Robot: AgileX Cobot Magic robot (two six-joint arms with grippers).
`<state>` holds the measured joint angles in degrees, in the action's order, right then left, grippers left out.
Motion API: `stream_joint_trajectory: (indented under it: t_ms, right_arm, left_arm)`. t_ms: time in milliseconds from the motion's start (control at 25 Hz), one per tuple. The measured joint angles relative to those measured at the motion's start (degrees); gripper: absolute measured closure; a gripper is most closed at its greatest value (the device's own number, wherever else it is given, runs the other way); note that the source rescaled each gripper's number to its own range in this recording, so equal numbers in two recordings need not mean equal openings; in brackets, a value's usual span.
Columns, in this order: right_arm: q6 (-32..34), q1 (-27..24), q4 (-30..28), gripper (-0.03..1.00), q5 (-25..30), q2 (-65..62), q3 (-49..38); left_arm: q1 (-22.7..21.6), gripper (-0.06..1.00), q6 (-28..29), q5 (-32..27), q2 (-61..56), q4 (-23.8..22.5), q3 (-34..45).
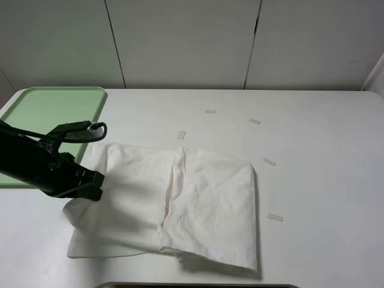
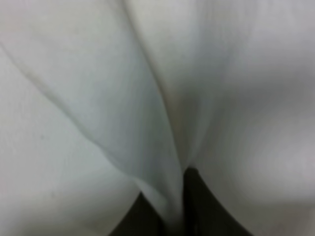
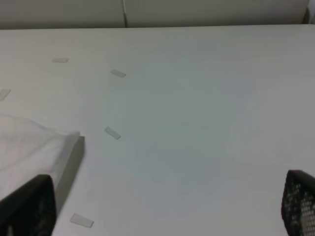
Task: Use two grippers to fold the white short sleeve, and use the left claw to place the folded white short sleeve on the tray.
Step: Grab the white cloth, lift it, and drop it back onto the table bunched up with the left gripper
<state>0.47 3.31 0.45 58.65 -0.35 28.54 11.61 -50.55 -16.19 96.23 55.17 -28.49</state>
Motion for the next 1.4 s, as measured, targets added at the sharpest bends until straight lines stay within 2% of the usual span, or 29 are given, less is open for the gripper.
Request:
stream_joint_trajectory:
  t_ms: [440,760,1040,1160,1280,1400]
  right_arm:
    - [0.00,0.00,0.00,-0.03,0.00,0.00,0.00]
    - [0.00,0.00,0.00,-0.03,0.00,0.00,0.00]
    - [0.00,0.00,0.00,-0.03,0.00,0.00,0.00]
    - [0.00,0.00,0.00,-0.03,0.00,0.00,0.00]
    - [0.00,0.00,0.00,-0.03,0.00,0.00,0.00]
    - [0.00,0.00,0.00,-0.03,0.00,0.00,0.00]
  left_arm:
    - [0.00,0.91,0.18,-1.45,-12.03,-1.43,0.12]
    - [0.58,0.91,1.86,-5.02,-13.07,-1.54,-2.77]
    - [5.10,0.91,1.86,-6.00,-12.32,1.28,-8.21]
    - [8.96,0.91,0.66,-6.37,-8.02,4.86,-12.62]
    - [10.47,0.91,-0.44,-6.26,-5.97,6.44,-13.96]
    - [16.34,0.91,-3.44,-5.21,-0.47,10.83,-17.58]
